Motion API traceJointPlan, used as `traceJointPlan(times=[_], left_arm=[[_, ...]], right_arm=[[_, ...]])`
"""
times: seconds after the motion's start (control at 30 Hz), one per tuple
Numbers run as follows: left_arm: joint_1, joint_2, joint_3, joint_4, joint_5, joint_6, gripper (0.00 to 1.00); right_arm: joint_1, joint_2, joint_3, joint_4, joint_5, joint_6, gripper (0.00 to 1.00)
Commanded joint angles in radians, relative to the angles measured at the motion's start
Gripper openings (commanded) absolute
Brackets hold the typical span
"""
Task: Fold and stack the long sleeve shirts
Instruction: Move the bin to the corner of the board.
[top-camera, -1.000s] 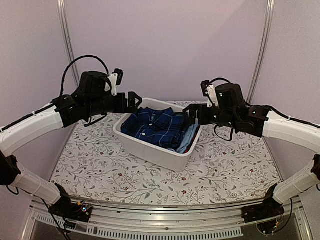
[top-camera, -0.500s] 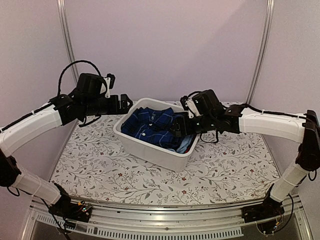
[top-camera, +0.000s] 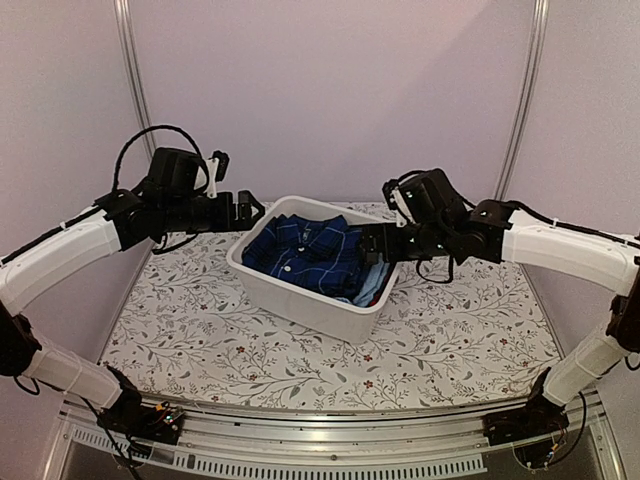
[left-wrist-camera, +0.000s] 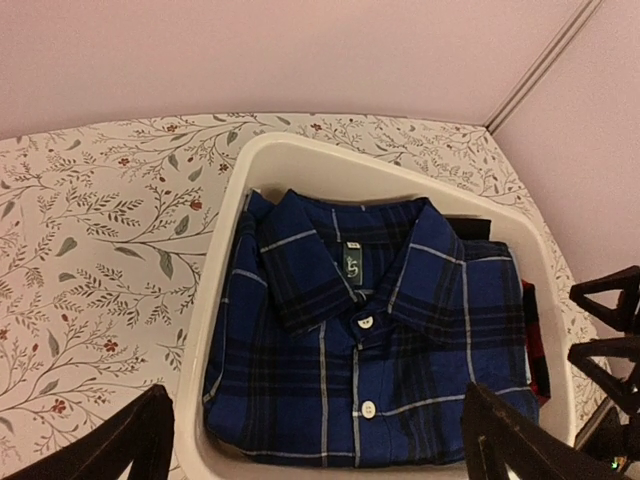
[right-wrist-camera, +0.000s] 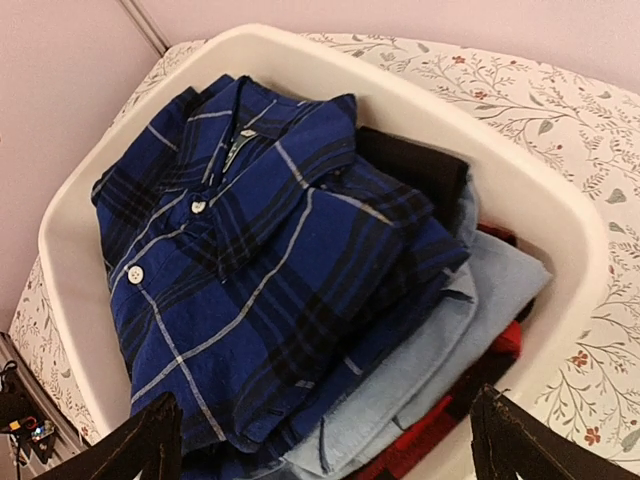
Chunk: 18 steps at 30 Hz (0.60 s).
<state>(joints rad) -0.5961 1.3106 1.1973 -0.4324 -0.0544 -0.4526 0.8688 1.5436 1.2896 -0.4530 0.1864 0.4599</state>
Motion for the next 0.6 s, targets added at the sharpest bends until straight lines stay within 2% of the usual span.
traceJointPlan(times=[0.0,0.23,0.57], left_arm=[[0.002,-0.001,-0.013,0.016,0.041,0.011,1.00],[0.001,0.018,-0.007,0.022,0.076,0.010,1.00],[0.000,-0.002,0.005,0.015,0.087,0.012,1.00]], right_arm=[[-0.056,-0.136,-0.071,-0.078,0.097,0.055,0.99],[-0.202,-0.245,-0.225,-0.111,0.080,0.134,0.99],[-0.287,-0.077,-0.281,0.040,0.028,0.116,0.99]])
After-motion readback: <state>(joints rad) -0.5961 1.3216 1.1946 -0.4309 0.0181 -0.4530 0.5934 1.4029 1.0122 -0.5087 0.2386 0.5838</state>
